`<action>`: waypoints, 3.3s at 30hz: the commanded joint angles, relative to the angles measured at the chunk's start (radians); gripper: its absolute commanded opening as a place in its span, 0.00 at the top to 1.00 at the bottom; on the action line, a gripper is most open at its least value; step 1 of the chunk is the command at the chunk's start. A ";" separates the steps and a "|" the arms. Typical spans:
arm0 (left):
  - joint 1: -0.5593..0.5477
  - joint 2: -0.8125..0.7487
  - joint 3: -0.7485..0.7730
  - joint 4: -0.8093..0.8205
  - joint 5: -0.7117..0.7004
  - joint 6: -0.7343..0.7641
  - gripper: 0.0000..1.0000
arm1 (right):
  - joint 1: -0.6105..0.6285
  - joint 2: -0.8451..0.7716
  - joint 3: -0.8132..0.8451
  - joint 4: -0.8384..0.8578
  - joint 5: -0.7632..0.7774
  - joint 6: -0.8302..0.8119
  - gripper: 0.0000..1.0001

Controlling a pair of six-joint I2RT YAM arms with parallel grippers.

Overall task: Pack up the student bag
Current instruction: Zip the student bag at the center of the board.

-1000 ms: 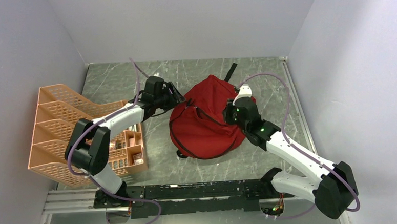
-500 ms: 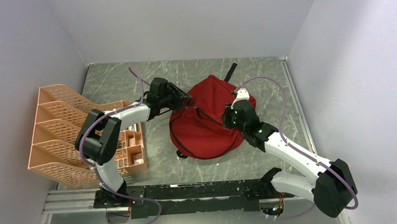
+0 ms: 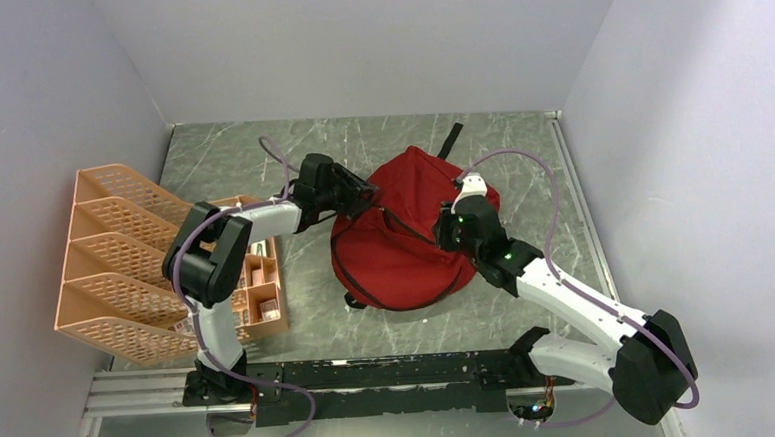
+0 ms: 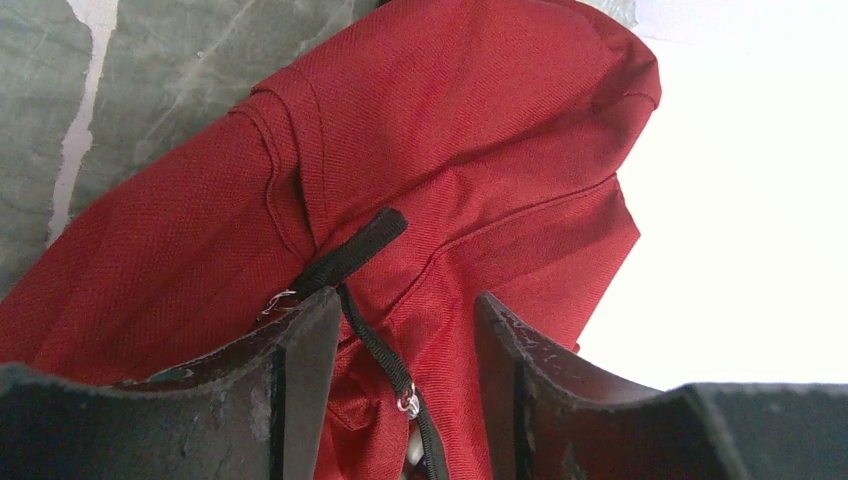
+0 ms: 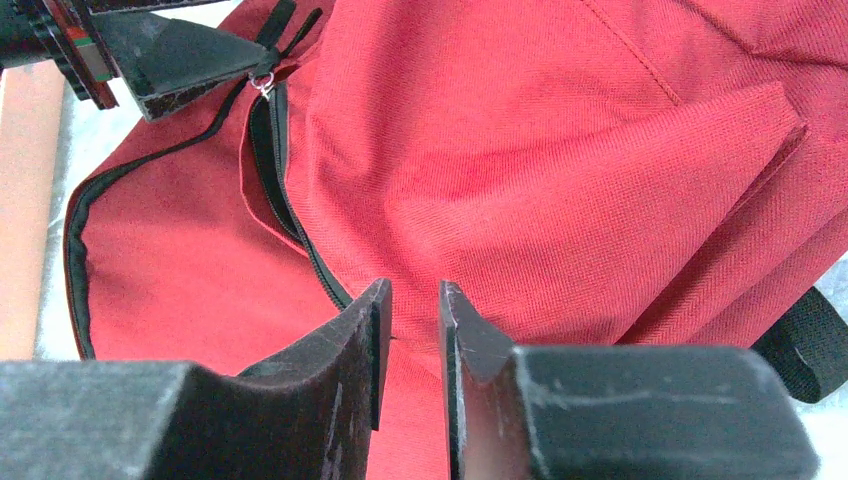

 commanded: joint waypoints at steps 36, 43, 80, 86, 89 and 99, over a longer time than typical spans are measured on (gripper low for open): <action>0.031 -0.013 0.061 0.046 0.047 0.139 0.95 | 0.001 -0.021 -0.011 0.013 -0.020 0.008 0.73; 0.031 -0.060 0.045 -0.009 0.030 0.160 0.95 | 0.001 -0.015 -0.012 0.018 -0.026 0.010 0.73; -0.043 -0.146 0.116 -0.015 0.079 0.451 0.95 | 0.002 0.439 0.131 0.635 -0.264 -0.067 0.53; -0.043 -0.130 0.146 -0.063 0.045 0.473 0.95 | 0.000 0.436 0.164 0.588 -0.188 -0.038 0.52; -0.044 -0.064 0.260 -0.185 0.046 0.571 0.87 | -0.002 0.396 0.156 0.522 -0.129 -0.002 0.52; -0.057 0.146 0.597 -0.597 0.005 0.825 0.68 | -0.007 0.162 0.045 0.421 -0.069 -0.010 0.55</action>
